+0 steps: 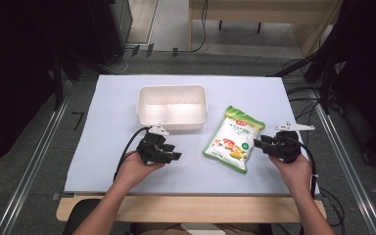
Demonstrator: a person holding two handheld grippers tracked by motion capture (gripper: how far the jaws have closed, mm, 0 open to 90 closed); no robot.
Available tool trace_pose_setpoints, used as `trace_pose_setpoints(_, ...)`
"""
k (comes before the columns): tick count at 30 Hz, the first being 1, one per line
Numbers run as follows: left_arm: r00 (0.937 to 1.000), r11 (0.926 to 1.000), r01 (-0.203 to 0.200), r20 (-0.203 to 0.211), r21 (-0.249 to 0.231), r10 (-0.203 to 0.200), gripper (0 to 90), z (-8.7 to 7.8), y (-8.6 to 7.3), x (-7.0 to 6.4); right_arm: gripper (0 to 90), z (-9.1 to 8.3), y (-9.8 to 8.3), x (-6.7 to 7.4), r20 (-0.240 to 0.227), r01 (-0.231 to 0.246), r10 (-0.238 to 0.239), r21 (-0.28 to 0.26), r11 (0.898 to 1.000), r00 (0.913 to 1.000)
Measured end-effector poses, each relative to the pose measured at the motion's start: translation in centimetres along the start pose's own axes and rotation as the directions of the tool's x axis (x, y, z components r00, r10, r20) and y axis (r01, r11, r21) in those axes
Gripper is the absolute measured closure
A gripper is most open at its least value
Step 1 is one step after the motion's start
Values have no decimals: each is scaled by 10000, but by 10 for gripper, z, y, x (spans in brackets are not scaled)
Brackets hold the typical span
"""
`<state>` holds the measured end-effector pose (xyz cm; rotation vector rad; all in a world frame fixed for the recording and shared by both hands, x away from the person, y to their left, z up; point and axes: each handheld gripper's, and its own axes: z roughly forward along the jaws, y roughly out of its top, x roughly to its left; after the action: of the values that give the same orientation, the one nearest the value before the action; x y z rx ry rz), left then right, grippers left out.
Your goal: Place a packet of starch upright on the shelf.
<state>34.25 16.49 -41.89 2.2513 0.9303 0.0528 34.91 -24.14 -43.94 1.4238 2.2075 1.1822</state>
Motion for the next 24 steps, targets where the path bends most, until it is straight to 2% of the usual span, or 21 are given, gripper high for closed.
trace_pose_setpoints(1,9999,10000,60,125,-61,-60,686,2,4,-1,708,-1,0,1,57,27,-27,9,10000,10000)
trace_pose_setpoints(2,9997,9999,105,198,51,-106,810,6,10,-1,789,-1,0,2,124,57,-59,130,9999,9999)
trace_pose_setpoints(5,9997,9999,-36,229,143,33,900,16,19,-4,864,2,-1,3,99,41,-43,211,9998,9999)
trace_pose_setpoints(8,9995,9995,-260,197,154,257,900,24,26,-10,900,6,-2,5,132,184,-188,284,9994,9997)
trace_pose_setpoints(9,9991,9990,-425,96,116,424,900,34,30,-15,900,11,-3,8,144,180,-185,367,9992,9997)
trace_pose_setpoints(10,9991,9990,-425,96,116,424,900,34,30,-15,900,12,-3,9,148,196,-202,374,9991,9997)
trace_pose_setpoints(11,9991,9989,-412,73,230,411,900,42,33,-18,900,14,-4,10,147,182,-188,385,9991,9997)
trace_pose_setpoints(15,9989,9984,-459,-64,316,462,900,55,36,-21,900,16,-5,13,288,211,-223,413,9989,9993)
trace_pose_setpoints(17,9970,9966,-699,-303,446,713,900,66,39,-24,900,17,-8,11,429,106,-121,365,9993,9990)
trace_pose_setpoints(20,9974,9972,-608,-374,428,624,900,72,39,-23,900,18,-11,7,487,-44,22,453,9990,9988)
trace_pose_setpoints(21,9977,9976,-516,-419,460,535,900,74,40,-21,900,21,-14,3,426,-291,263,678,9973,9987)
trace_pose_setpoints(24,9983,9975,-398,-404,587,422,900,83,40,-18,900,25,-17,1,383,-395,364,835,9957,9986)
